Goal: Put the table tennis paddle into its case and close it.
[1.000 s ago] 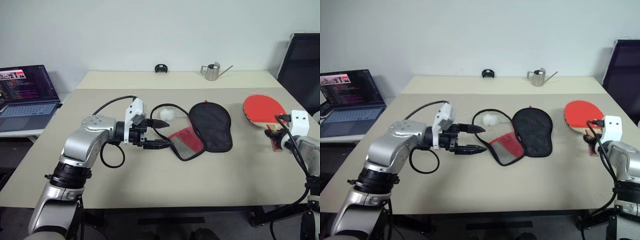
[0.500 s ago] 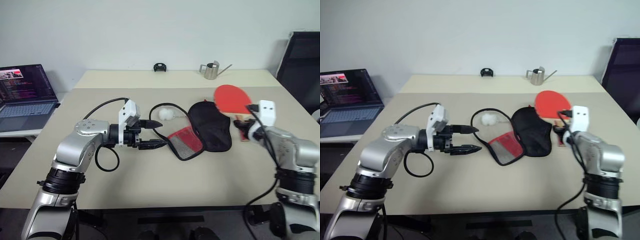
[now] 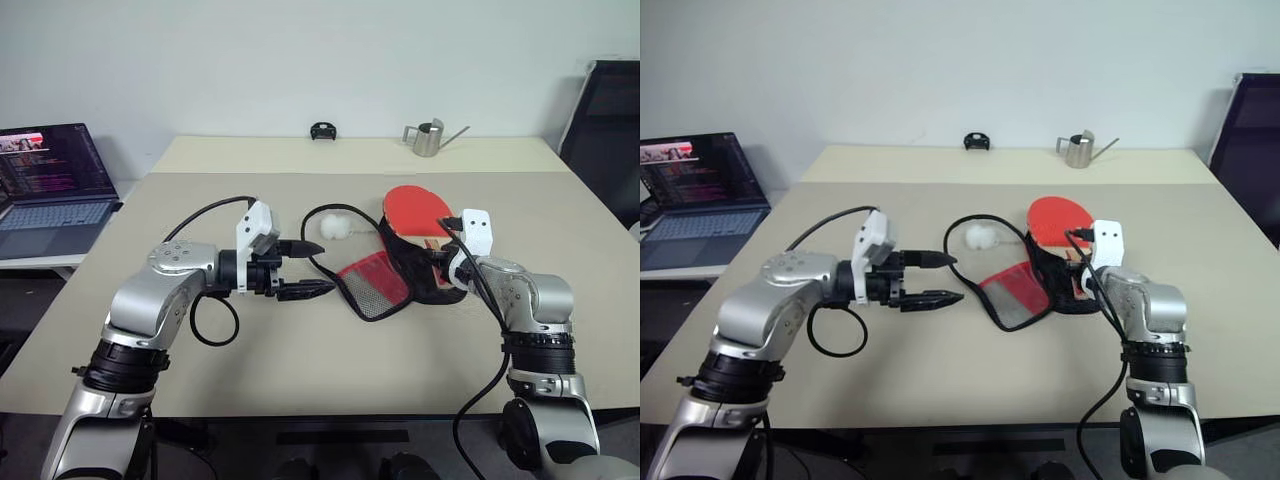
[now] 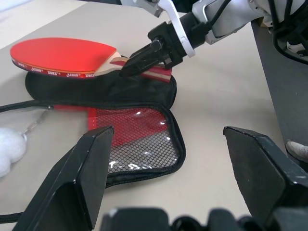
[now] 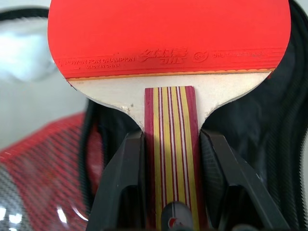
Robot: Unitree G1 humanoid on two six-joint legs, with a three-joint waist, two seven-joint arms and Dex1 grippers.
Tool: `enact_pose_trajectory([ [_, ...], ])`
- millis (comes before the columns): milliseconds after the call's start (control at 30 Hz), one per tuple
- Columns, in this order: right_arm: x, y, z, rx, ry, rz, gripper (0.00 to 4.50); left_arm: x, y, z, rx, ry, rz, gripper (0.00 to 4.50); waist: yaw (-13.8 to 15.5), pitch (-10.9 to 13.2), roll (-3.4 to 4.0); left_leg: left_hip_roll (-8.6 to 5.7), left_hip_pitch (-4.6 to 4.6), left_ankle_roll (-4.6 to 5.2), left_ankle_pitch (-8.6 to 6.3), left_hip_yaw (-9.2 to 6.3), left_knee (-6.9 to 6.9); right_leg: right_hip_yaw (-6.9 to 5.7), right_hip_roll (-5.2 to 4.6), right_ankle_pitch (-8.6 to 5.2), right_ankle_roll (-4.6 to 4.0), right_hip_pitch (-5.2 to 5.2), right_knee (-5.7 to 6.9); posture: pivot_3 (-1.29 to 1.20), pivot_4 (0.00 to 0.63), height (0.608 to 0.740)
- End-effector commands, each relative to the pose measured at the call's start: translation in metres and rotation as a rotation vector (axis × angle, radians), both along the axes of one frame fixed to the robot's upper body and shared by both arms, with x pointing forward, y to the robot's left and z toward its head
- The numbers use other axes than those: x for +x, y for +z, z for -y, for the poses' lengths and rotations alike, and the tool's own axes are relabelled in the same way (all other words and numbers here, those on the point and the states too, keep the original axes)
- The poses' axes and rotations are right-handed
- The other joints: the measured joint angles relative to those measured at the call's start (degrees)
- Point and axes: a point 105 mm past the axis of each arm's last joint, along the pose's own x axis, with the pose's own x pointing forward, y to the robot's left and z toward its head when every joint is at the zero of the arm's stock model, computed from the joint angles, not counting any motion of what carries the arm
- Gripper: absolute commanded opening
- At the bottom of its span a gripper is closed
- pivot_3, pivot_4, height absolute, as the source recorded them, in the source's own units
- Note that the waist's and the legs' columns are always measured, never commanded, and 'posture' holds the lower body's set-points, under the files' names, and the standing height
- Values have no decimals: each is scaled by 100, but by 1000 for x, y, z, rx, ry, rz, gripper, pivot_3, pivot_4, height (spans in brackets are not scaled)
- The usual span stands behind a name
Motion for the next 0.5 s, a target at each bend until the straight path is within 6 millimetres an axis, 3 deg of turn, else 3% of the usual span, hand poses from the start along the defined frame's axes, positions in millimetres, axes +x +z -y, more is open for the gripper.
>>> enact_pose_trajectory([
  [33,2,10,-1,-18,4,61,1144,-4,13,1,-24,-7,55,3999,0,0,0,0,0,0,0,0,0,0,0,0,0,0,0,0,150,740],
  [200,3,-1,-7,-28,-1,41,1144,-4,13,2,-33,-2,57,3999,-3,0,0,0,0,0,0,1,0,1,0,0,0,0,1,0,150,740],
  [500,15,-4,-4,-70,-57,57,1144,-5,14,2,-38,2,57,3999,-3,0,0,0,1,-1,0,1,0,0,0,0,0,0,1,0,150,740],
])
